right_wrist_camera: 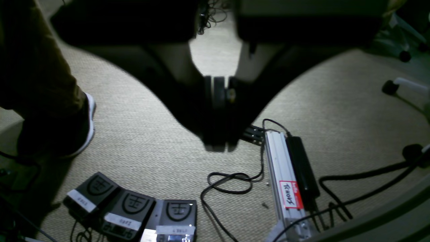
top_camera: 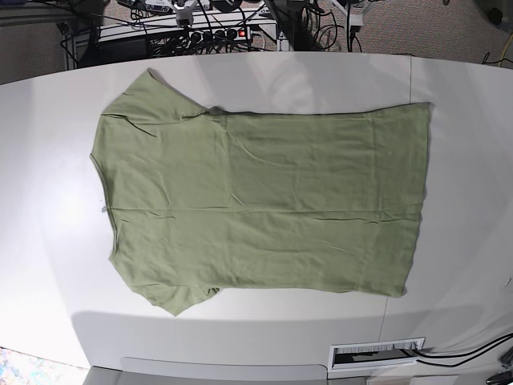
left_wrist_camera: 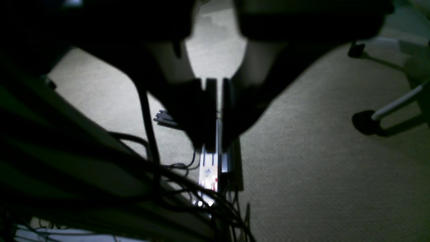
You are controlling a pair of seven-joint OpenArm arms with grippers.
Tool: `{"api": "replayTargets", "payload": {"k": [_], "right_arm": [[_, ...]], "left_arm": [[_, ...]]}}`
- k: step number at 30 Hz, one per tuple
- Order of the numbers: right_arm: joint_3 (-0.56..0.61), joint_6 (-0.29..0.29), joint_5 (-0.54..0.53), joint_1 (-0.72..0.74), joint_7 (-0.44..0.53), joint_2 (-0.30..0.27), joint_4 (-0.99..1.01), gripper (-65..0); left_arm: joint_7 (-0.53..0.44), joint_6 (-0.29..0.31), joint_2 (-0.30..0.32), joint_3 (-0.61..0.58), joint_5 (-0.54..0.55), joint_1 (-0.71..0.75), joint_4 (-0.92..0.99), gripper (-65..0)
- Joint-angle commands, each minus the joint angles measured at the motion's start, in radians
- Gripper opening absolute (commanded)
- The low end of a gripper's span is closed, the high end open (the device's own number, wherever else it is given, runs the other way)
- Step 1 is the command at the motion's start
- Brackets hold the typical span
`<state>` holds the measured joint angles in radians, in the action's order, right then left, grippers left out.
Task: Fold the T-shirt properly
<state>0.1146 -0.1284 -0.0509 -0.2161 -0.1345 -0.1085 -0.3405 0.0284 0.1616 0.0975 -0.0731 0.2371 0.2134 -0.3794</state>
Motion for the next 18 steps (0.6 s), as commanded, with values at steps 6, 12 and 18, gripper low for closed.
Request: {"api": "replayTargets", "payload": {"k": [6,12,18], "right_arm": [[0.002,-0.002,0.000,-0.006,-0.004,-0.008,-0.005,-65.0],[0.002,-0.002,0.000,-0.006,-0.004,-0.008,-0.005,-65.0],[0.002,-0.002,0.000,-0.006,-0.004,-0.008,-0.005,-65.0]], "left_arm": [[-0.004,0.015,0.003,-0.003,0.002,0.014,-0.004,-65.0],[-0.012,0.015,0.003,-0.003,0.002,0.023,-0.005,-65.0],[-0.015,0.015,0.003,-0.003,0.002,0.023,-0.005,-65.0]]}}
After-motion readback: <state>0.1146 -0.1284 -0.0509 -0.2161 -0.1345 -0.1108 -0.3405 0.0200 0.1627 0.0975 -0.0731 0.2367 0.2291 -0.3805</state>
